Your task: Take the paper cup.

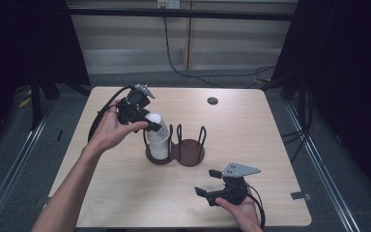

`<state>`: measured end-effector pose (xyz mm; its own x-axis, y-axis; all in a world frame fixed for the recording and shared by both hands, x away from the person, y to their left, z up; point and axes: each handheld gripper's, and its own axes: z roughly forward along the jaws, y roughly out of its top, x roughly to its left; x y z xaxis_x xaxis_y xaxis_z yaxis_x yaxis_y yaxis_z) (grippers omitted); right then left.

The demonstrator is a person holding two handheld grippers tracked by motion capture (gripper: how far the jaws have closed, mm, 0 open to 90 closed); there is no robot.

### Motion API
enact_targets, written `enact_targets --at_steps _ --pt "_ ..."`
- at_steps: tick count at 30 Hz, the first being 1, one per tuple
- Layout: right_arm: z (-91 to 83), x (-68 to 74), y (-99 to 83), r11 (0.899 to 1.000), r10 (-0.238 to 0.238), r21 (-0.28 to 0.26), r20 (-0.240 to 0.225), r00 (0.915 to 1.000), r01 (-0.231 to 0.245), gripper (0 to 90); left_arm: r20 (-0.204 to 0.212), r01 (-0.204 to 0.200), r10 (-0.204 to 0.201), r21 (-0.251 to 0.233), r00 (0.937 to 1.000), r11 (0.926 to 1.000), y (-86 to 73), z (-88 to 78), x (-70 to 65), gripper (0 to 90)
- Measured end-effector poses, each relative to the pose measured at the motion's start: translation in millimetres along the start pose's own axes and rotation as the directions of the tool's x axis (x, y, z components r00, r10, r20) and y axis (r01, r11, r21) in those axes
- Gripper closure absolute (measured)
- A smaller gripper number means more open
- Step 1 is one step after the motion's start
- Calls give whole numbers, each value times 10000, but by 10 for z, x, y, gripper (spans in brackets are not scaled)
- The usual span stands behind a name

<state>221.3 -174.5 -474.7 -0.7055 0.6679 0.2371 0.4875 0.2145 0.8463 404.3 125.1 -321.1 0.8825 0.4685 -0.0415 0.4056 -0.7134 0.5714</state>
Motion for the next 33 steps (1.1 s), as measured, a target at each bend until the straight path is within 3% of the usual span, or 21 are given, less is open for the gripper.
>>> enact_targets --at_steps 2,6,7,9,12,15,16,19,21,25,28,30,33 --pt "0 1 -1 10000 0 5 6 10000 0 155 -25 145 -145 -110 9999 9998 -12 -13 -2 368" --pt "5 -2 0 10000 -1 0 16 10000 1 155 -28 -1 1 -212 10000 9998 -23 -48 -7 369" --pt "7 -4 0 10000 -24 -10 8 10000 24 155 113 151 -147 -368 9998 9992 -28 -46 -17 369" --pt "8 -3 -1 10000 -12 -9 16 10000 12 155 -53 60 -63 -382 10000 9993 -36 -55 -26 370" --pt "4 3 -1 10000 6 -1 5 10000 -6 155 71 -25 28 -455 10000 9990 -48 -87 -20 370" --pt "4 -1 -1 10000 23 -18 5 10000 -23 155 96 112 -104 -912 9999 9958 -63 -120 -49 371" --pt "4 -3 -1 10000 17 -28 17 10000 -17 155 32 -65 68 -879 10000 9961 -67 -139 -47 371" --pt "9 -6 0 10000 14 -48 9 10000 -14 154 165 21 -3 -1123 9999 9937 -96 -180 -30 371" --pt "7 -2 -1 10000 27 -28 18 10000 -27 155 161 189 -169 -1375 9997 9903 -128 -201 -14 370" --pt "3 -6 -1 10000 46 -35 29 10000 -46 155 417 587 -512 -2055 9978 9769 -211 -247 -3 371" --pt "6 -10 0 10000 69 -39 28 10000 -69 154 404 518 -435 -2322 9982 9713 -281 -291 4 370" --pt "7 -8 -1 10000 23 -20 20 10000 -23 154 537 603 -477 -2641 9974 9626 -332 -313 8 371" --pt "12 -8 1 10000 -8 -43 0 10000 8 151 562 493 -348 -2814 9978 9583 -390 -336 -5 370"
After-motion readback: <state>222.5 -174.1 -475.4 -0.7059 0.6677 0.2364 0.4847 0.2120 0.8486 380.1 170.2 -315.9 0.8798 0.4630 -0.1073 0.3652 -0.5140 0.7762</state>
